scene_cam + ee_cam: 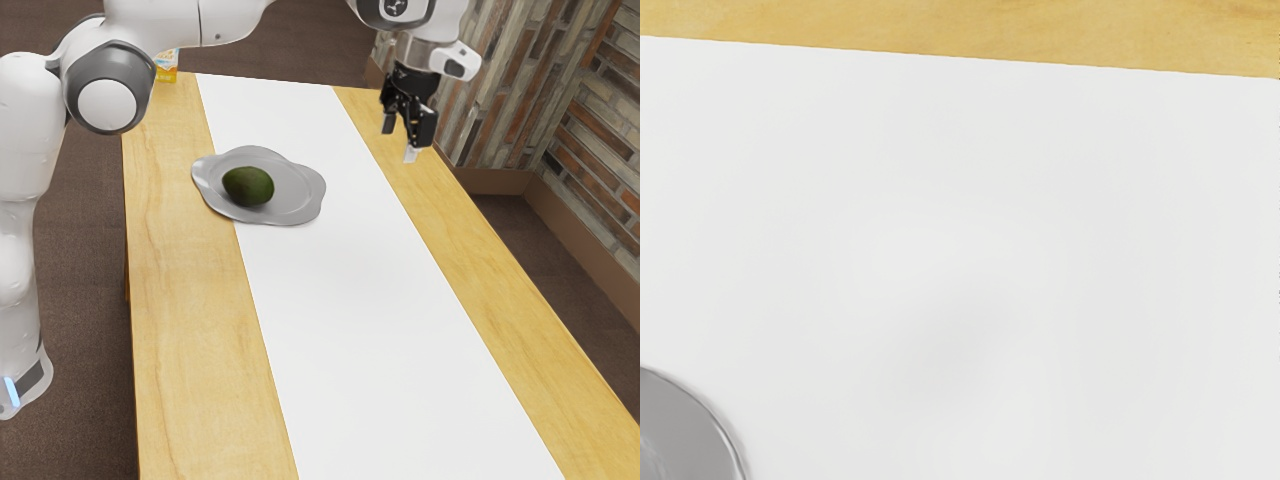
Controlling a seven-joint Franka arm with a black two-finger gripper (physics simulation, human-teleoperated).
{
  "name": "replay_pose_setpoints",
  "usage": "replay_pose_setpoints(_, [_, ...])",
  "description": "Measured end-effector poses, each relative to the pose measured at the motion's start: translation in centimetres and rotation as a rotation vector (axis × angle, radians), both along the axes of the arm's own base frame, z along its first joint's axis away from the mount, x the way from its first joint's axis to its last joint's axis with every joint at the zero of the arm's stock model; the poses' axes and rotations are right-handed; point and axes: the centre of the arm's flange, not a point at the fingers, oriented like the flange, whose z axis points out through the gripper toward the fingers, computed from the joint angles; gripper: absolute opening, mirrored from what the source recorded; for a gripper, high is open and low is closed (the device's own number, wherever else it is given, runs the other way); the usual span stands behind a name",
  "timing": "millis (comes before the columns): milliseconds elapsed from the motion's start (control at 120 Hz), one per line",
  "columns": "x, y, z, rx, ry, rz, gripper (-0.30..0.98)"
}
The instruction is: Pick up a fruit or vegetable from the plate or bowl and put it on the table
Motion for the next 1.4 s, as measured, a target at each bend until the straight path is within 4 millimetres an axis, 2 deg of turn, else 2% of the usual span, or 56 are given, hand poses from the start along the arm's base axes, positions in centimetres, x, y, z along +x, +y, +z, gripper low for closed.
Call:
replay_pose_setpoints(250, [0.3, 0.2, 0.3, -0.005, -0.033, 0.014, 0.69])
replay_pose_setpoints(475, [0.3, 2.2, 0.7, -0.03, -0.05, 0.052, 0.69])
replay_pose_setpoints(742, [0.5, 3.3, 0.1, -0.029, -0.041, 0.059, 0.69])
replay_pose_setpoints(875, [0.3, 4.2, -1.1, -0.018, -0.001, 0.061, 0.69])
replay_pose_setpoints(942, [-0.7, 5.6, -2.1, -0.008, 0.046, 0.075, 0.69])
replay_pose_setpoints(1042, [-4.5, 7.2, -4.6, -0.003, 0.118, 0.086, 0.69])
replay_pose_setpoints(1275, [-10.0, 6.9, -10.0, -0.012, 0.124, 0.001, 0.69])
replay_pose_setpoints(1400, [-12.8, 9.8, -12.0, -0.031, 0.105, -0.014, 0.69])
